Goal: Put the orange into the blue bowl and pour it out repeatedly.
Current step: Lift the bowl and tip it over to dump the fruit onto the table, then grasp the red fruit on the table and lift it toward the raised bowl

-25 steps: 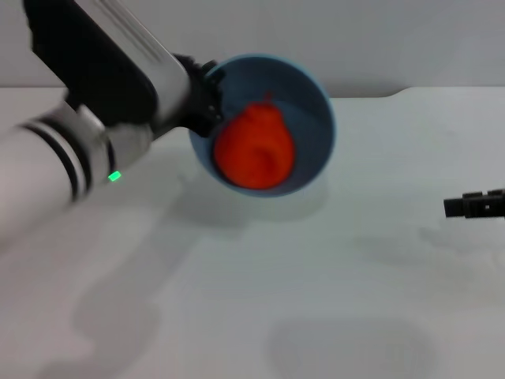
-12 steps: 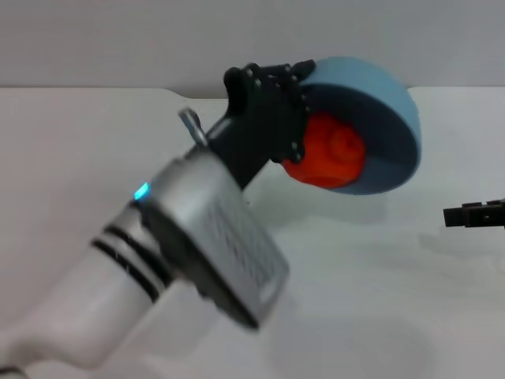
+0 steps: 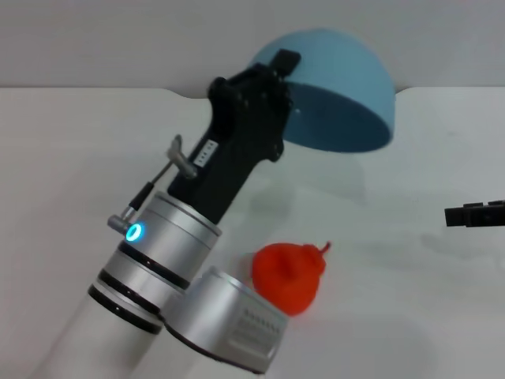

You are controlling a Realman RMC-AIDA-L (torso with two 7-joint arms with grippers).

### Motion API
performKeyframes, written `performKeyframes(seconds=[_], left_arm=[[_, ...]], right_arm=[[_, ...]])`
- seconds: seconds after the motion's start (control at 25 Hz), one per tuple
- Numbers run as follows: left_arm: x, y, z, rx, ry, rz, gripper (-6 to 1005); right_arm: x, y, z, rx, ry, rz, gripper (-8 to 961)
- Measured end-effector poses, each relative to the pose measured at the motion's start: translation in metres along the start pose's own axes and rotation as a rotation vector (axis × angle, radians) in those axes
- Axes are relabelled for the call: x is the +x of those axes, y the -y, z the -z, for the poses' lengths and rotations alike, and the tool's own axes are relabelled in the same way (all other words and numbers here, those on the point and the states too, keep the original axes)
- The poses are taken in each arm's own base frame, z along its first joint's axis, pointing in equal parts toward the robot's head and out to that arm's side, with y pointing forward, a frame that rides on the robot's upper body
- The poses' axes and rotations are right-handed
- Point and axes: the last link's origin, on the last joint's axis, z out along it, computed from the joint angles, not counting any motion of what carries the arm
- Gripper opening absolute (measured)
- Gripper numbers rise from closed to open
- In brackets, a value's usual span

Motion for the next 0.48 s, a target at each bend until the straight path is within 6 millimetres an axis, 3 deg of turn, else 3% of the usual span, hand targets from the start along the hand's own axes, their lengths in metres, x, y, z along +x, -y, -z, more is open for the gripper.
performKeyframes(seconds=[0.28,0.48], left_arm=[[-0.02,0.029,-0.015,0.045,0.231,0.341,-2],[-0.045,0.036,-0.022,-0.132,0.367,0.566,-1]], right_arm=[[-0.008,-0.011,-0.013,-0.035,-0.032,0.11,498],[-0.017,-0.02,-0.031,-0.069,-0.045,0.194,498]])
